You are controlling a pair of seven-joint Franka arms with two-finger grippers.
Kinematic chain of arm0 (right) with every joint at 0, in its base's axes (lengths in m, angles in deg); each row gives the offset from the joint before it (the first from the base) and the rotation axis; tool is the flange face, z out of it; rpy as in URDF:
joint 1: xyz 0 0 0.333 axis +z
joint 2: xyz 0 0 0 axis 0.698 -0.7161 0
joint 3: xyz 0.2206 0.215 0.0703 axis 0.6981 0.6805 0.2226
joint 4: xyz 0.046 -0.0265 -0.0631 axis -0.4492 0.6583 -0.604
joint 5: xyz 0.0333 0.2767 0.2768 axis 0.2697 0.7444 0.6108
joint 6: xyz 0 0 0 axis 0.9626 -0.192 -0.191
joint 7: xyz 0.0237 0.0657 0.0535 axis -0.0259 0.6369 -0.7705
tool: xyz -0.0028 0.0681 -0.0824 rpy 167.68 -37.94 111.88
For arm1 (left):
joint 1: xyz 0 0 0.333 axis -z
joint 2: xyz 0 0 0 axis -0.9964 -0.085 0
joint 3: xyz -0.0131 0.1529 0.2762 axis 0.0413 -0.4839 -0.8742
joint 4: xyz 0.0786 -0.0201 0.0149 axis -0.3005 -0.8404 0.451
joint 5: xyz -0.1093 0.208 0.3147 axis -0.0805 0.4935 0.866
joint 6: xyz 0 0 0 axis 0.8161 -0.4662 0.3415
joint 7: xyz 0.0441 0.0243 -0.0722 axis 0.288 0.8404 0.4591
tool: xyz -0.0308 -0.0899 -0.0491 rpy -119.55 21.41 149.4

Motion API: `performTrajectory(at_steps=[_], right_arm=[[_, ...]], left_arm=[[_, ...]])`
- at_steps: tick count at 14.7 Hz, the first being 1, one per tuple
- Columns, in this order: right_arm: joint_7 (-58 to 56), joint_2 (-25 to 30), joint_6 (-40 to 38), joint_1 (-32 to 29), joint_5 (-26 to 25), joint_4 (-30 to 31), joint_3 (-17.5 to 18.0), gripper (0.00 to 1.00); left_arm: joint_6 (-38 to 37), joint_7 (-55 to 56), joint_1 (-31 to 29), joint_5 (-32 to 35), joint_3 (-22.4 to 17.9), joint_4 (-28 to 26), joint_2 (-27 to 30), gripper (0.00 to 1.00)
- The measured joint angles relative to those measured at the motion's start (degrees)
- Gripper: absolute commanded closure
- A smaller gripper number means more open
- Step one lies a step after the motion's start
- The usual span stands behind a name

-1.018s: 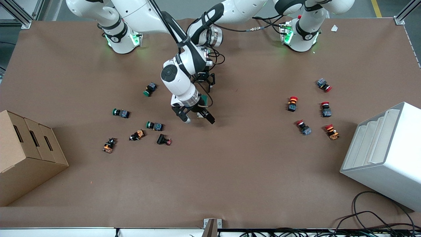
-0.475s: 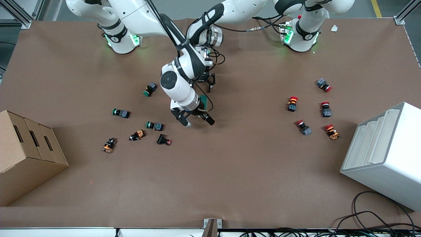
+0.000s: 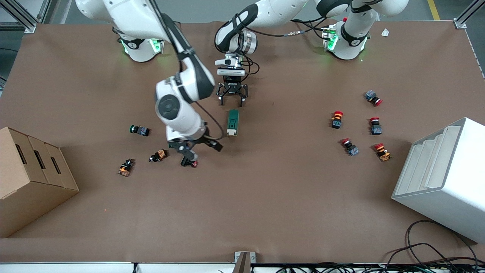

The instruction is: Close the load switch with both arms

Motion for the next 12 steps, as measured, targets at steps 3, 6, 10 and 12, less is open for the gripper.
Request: performTrajectory(at_steps=[3, 6, 10, 12], right_arm=[[-16.5, 4.4, -10.6, -0.8, -0.3, 0.0, -9.0, 0.0], [-32.5, 7.1, -18.0, -1.2, -1.5, -0.1, -18.4, 0.0], [-44.1, 8.3, -26.4, -1.3, -5.7, -3.5, -26.6, 0.0], [-48.1, 8.4, -30.4, -1.3, -7.0, -6.9, -29.7, 0.0]], left_arm=[[0.0, 0.0, 0.1, 0.4, -0.2, -0.1, 0.0, 0.0], [0.2, -0.5, 0.1, 0.4, -0.2, 0.0, 0.1, 0.0], [0.4, -2.2, 0.0, 0.0, -0.3, 0.2, 0.1, 0.01], [1.0, -4.4, -0.1, -1.9, -0.2, 0.7, 0.4, 0.01]])
